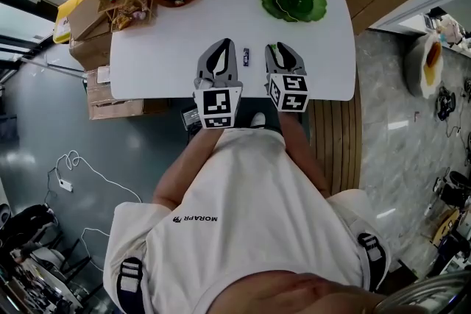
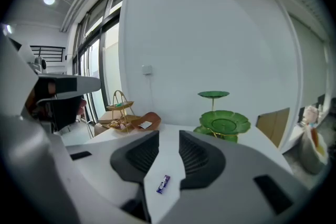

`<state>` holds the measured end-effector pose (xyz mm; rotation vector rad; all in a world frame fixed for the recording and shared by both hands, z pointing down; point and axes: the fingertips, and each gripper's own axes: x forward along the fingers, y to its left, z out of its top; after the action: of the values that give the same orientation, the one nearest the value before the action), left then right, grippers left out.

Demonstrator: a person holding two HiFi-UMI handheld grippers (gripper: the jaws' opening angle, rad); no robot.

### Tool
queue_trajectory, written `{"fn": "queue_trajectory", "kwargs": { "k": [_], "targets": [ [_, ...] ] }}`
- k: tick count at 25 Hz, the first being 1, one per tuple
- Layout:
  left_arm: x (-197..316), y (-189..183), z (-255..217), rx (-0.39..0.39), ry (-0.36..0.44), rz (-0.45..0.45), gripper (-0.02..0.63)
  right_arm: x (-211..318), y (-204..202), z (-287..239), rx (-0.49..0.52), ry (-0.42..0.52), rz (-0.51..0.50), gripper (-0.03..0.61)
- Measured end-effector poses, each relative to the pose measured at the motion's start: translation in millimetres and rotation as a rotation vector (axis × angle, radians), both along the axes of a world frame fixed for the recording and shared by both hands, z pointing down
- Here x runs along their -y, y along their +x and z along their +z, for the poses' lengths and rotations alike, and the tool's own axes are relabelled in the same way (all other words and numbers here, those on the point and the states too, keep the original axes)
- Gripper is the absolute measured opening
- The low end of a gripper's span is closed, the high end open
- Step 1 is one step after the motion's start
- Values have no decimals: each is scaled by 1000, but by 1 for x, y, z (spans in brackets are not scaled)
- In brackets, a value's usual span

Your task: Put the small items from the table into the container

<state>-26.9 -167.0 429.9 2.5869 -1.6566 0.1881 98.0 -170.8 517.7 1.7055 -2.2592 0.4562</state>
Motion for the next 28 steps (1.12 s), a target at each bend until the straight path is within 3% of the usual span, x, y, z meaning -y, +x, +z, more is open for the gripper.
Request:
{"fn": "queue_trajectory", "kwargs": {
  "k": [5,9,16,28],
  "targets": [
    [2,1,4,2,-5,5,5,2,3,30,-23,-61,-18,122],
    [3,5,6,6,-7,9,5,1,8,56,-34,-132,-30,179],
    [2,5,11,9,-13,2,5,-4,22,104,-55,-245,-34,213],
    [0,4,23,55,-41,10,5,-16,44,170,-115,-350,27,212]
  ]
}}
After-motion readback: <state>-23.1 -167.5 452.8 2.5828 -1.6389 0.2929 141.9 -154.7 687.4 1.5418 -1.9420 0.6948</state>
